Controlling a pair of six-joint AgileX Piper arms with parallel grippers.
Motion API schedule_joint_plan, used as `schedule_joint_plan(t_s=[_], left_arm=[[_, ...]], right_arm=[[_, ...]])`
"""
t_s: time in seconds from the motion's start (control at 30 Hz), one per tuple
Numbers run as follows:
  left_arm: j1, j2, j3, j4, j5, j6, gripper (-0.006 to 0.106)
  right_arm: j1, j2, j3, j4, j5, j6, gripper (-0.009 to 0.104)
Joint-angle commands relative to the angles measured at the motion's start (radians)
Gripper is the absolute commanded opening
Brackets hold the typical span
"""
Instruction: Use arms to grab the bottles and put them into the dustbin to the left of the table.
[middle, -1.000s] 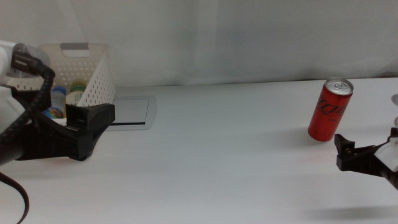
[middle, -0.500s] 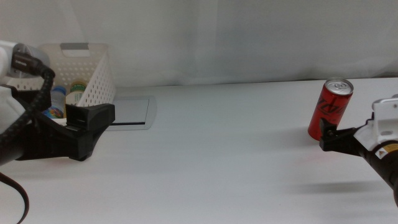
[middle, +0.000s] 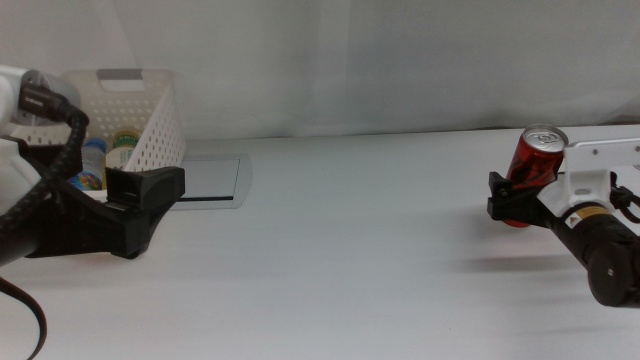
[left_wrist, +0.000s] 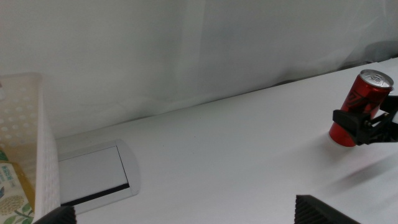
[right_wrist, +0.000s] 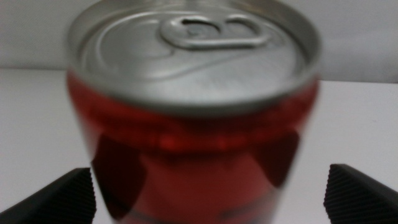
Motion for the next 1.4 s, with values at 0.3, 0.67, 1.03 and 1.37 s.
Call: schedule_joint_plan(t_s=[0.3, 0.67, 1.03, 1.37], left_arm=[[-0.007, -0.004, 0.005, -0.009, -0.006, -0.001, 0.092], [-0.007, -0.004, 0.005, -0.009, -0.005, -0.001, 0.092], [-0.007, -0.004, 0.005, -0.009, 0.013, -0.001, 0.092], [-0.007, -0.004, 0.005, -0.009, 0.017, -0.001, 0.091]], right_arm=[[0.001, 0.065, -0.088, 0.004, 0.043, -0.003, 0.099], [0.001, 0.070, -0.097, -0.008, 0.005, -0.006, -0.003], [0.119, -0.065, -0.097, -0.078, 0.012, -0.002, -0.003], [0.480, -0.126, -0.090, 0.047, 0.103, 0.041, -0.003]])
